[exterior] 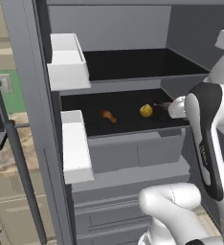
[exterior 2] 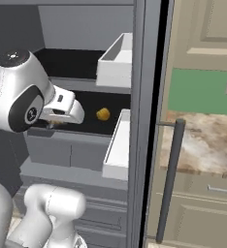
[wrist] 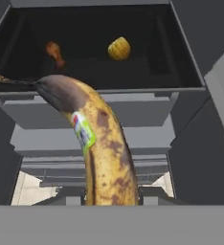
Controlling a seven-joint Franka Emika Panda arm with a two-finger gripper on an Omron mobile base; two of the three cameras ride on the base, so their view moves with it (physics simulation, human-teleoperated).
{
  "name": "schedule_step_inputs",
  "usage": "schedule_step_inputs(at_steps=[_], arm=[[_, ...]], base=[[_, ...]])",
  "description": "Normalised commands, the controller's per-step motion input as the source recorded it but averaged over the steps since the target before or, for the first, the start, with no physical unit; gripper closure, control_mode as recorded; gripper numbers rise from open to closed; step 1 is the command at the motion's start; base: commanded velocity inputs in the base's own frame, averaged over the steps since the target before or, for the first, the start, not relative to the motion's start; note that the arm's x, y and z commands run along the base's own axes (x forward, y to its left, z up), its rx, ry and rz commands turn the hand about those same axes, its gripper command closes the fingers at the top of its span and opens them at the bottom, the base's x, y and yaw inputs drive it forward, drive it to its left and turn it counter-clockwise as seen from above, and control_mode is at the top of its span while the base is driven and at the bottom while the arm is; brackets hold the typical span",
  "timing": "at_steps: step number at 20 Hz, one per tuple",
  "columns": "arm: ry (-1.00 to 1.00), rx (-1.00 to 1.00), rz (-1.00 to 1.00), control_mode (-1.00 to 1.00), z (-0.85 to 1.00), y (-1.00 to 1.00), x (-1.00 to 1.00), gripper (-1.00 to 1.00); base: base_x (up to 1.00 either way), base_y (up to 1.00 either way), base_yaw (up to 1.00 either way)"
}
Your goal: Open the fridge, remove the banana, squash, and chicken drumstick, and place them on any counter.
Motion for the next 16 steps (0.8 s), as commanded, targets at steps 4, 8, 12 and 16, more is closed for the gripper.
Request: schedule_step_inputs(at_steps=[4, 8, 12, 16], arm=[[0.0, 0.0, 0.0, 1.0, 0.0, 0.0, 0.0, 1.0], [0.0, 0.0, 0.0, 1.0, 0.0, 0.0, 0.0, 1.0], [0.0, 0.0, 0.0, 1.0, 0.0, 0.0, 0.0, 1.0], [0.0, 0.0, 0.0, 1.0, 0.0, 0.0, 0.0, 1.0]], base=[[-1.0, -0.17, -0.01], [-1.0, -0.29, -0.02], [-0.66, -0.27, -0.01], [0.0, -0.68, 0.0]])
